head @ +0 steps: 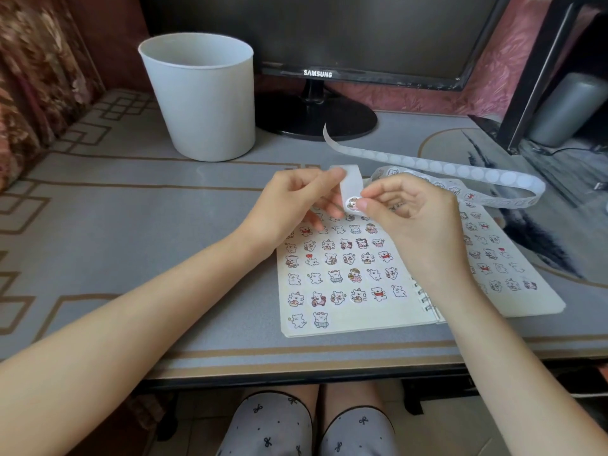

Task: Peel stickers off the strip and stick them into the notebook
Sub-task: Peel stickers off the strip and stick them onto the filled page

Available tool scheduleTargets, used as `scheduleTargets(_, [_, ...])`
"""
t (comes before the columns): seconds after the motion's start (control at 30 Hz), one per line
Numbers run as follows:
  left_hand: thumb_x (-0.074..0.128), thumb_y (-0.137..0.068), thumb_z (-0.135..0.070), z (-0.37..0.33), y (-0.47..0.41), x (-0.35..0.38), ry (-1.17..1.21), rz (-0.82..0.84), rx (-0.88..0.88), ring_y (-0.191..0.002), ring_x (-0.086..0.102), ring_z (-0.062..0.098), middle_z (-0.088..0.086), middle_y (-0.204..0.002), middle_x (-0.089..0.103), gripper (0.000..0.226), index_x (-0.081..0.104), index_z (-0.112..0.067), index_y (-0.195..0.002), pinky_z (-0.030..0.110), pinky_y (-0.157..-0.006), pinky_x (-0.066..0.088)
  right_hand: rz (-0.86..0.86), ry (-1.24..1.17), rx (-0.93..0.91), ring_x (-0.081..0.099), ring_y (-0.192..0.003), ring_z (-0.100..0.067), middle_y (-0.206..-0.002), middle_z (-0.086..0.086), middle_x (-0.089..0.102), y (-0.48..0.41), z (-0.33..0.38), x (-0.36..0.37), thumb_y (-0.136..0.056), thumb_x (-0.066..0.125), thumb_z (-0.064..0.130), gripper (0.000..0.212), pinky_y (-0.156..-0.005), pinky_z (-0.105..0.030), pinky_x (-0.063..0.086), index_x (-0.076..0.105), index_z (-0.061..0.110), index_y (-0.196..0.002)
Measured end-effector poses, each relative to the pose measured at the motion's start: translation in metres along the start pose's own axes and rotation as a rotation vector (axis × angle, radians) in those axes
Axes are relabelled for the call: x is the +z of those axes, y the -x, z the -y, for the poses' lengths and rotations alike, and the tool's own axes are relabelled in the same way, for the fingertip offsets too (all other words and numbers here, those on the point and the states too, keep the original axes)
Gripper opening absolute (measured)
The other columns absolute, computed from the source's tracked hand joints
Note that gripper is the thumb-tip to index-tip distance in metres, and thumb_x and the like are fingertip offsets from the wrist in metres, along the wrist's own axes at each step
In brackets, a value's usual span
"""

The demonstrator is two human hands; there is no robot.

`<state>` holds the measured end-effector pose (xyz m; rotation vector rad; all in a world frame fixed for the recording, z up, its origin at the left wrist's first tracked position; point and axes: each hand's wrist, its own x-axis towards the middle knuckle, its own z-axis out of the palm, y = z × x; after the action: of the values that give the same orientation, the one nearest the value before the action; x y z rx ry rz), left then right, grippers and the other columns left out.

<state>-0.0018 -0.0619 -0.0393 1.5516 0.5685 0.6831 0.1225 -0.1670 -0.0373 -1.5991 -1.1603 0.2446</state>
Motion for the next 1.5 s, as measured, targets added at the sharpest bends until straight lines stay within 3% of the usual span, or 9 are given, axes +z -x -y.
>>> scheduleTargets(0.27, [0.063,-0.089,-0.013,0.002,0.001,0.001,-0.041,0.049,0.039,-0.069,0.063,0.011,0.009,-0.075,0.068,0.010,0.068,-0.009,-0.082,0.018,-0.054,0.049,-0.003,-0.054,0.007,0.066,-0.075,-0.009,-0.080,0.005,0.071,-0.001,-0.006,-0.002,-0.079,0.073,0.007,0.013,-0.072,-0.021,0.050,0.070,0.020,-0.082])
scheduleTargets(0.47, [0.064,-0.088,-0.010,0.005,0.000,0.000,-0.037,0.035,0.042,-0.062,0.063,0.008,0.006,-0.069,0.068,0.010,0.069,-0.001,-0.086,0.018,-0.056,0.051,0.004,0.029,-0.024,0.065,-0.073,-0.008,-0.079,0.006,0.070,0.000,-0.004,-0.002,-0.081,0.072,0.009,0.011,-0.071,-0.021,0.052,0.070,0.020,-0.083])
scheduleTargets(0.73, [0.066,-0.086,-0.008,0.006,-0.001,0.002,0.000,0.034,0.005,-0.068,0.068,0.008,0.002,-0.074,0.070,0.009,0.069,0.001,-0.085,0.018,-0.058,0.054,0.018,0.216,-0.061,0.053,-0.059,0.003,-0.074,0.016,0.061,0.002,-0.005,-0.002,-0.082,0.071,0.016,0.006,-0.060,-0.008,0.035,0.067,0.021,-0.082])
scheduleTargets(0.9, [0.064,-0.087,-0.007,0.004,0.000,0.002,0.035,0.024,-0.045,-0.067,0.068,0.009,0.002,-0.071,0.069,0.009,0.068,0.001,-0.084,0.017,-0.056,0.053,0.032,0.376,-0.179,0.052,-0.091,-0.009,-0.094,0.007,0.056,0.007,-0.004,-0.003,-0.085,0.067,0.016,0.002,-0.075,-0.012,0.033,0.065,0.016,-0.085])
scheduleTargets(1.0, [0.063,-0.088,-0.007,0.003,0.000,0.001,0.047,0.011,-0.060,-0.065,0.067,0.008,0.000,-0.068,0.067,0.009,0.067,0.000,-0.083,0.017,-0.054,0.051,0.012,0.372,-0.207,0.049,-0.086,0.001,-0.089,0.010,0.055,0.016,0.005,-0.006,-0.086,0.066,0.016,0.002,-0.073,-0.008,0.032,0.064,0.015,-0.086])
scheduleTargets(1.1, [0.064,-0.088,-0.007,0.003,0.000,0.001,0.034,-0.003,-0.072,-0.062,0.066,0.009,0.001,-0.066,0.067,0.010,0.066,0.001,-0.083,0.017,-0.055,0.053,0.095,0.155,-0.033,0.051,-0.063,-0.002,-0.075,0.009,0.064,0.027,0.020,-0.011,-0.082,0.070,0.018,0.006,-0.063,-0.015,0.040,0.066,0.020,-0.079])
scheduleTargets(1.17, [0.064,-0.088,-0.008,0.004,0.000,0.002,0.019,0.006,-0.078,-0.061,0.065,0.010,0.003,-0.066,0.067,0.010,0.065,0.001,-0.083,0.018,-0.056,0.053,0.258,-0.011,0.149,0.060,-0.066,-0.009,-0.076,0.004,0.070,0.034,0.029,-0.016,-0.078,0.072,0.014,0.006,-0.065,-0.024,0.047,0.069,0.018,-0.075])
scheduleTargets(1.27, [0.063,-0.088,-0.007,0.004,0.000,0.003,0.005,0.003,-0.092,-0.058,0.064,0.007,0.005,-0.066,0.067,0.011,0.064,0.004,-0.085,0.017,-0.055,0.053,0.483,-0.070,0.339,0.060,-0.064,-0.008,-0.075,-0.003,0.072,0.046,0.032,-0.021,-0.075,0.074,0.014,0.003,-0.062,-0.019,0.050,0.071,0.014,-0.074])
scheduleTargets(1.5, [0.062,-0.089,-0.006,0.001,0.002,0.003,-0.017,0.001,-0.108,-0.050,0.061,0.004,0.008,-0.068,0.066,0.011,0.063,-0.001,-0.079,0.013,-0.052,0.050,0.503,0.020,0.390,0.060,-0.062,-0.007,-0.073,-0.001,0.071,0.060,0.029,-0.018,-0.071,0.078,0.023,0.008,-0.061,-0.020,0.050,0.073,0.017,-0.071])
